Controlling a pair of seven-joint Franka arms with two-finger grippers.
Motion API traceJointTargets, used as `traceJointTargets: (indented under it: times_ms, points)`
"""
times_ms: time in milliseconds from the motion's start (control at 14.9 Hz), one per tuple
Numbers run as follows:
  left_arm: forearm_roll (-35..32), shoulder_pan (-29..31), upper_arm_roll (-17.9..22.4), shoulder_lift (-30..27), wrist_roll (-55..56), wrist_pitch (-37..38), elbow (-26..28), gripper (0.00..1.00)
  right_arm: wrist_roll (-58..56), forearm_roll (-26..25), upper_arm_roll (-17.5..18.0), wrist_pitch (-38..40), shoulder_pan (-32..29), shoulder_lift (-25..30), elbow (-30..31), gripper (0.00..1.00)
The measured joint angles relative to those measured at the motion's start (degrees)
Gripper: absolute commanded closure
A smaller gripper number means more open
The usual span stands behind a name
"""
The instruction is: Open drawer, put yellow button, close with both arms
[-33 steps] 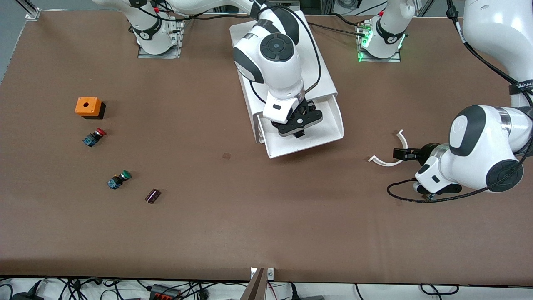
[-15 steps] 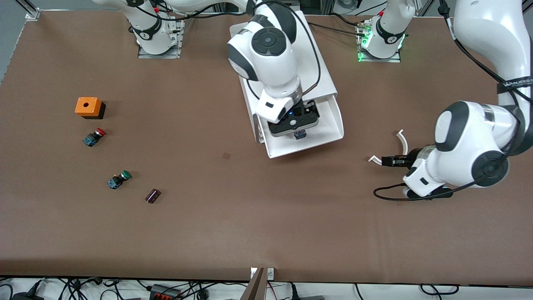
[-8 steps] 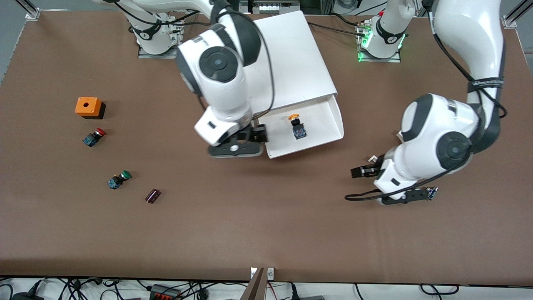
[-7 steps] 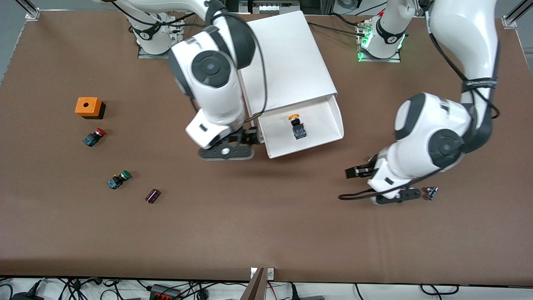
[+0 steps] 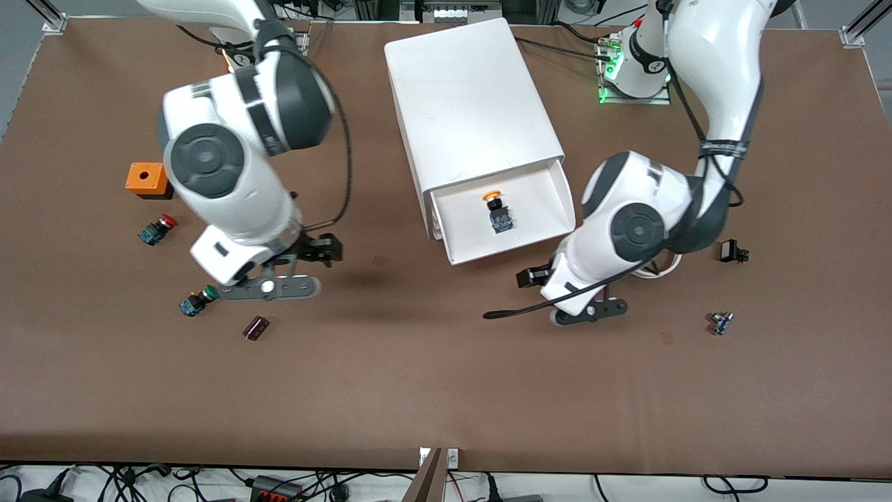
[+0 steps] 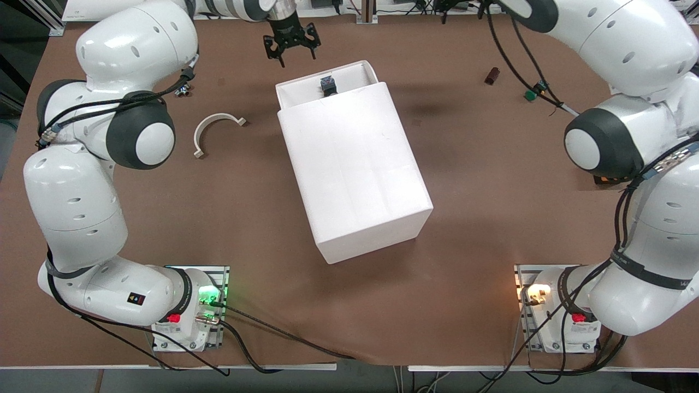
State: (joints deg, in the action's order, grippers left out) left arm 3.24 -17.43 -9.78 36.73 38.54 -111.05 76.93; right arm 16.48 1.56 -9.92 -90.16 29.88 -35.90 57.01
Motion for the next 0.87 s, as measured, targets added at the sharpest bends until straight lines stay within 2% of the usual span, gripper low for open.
traceJointTargets:
  times_ms: [201, 536, 871]
  points:
    - [0.00, -2.33, -0.40, -0.09, 4.15, -0.55, 1.13, 0.00, -5.09, 0.01, -0.04, 2.41, -3.25, 1.74, 2.21, 0.00]
    - [0.00, -2.28, -4.98, -1.97, 8.59, -0.40, 5.10, 0.00, -5.63, -0.03, -0.13, 3.86, -7.90, 5.22, 4.71, 0.00]
    - [0.00, -2.30, -8.70, -4.27, 10.25, 4.94, 7.91, 0.00, -6.37, -0.01, 0.59, 3.86, -14.73, 11.02, 7.94, 0.00]
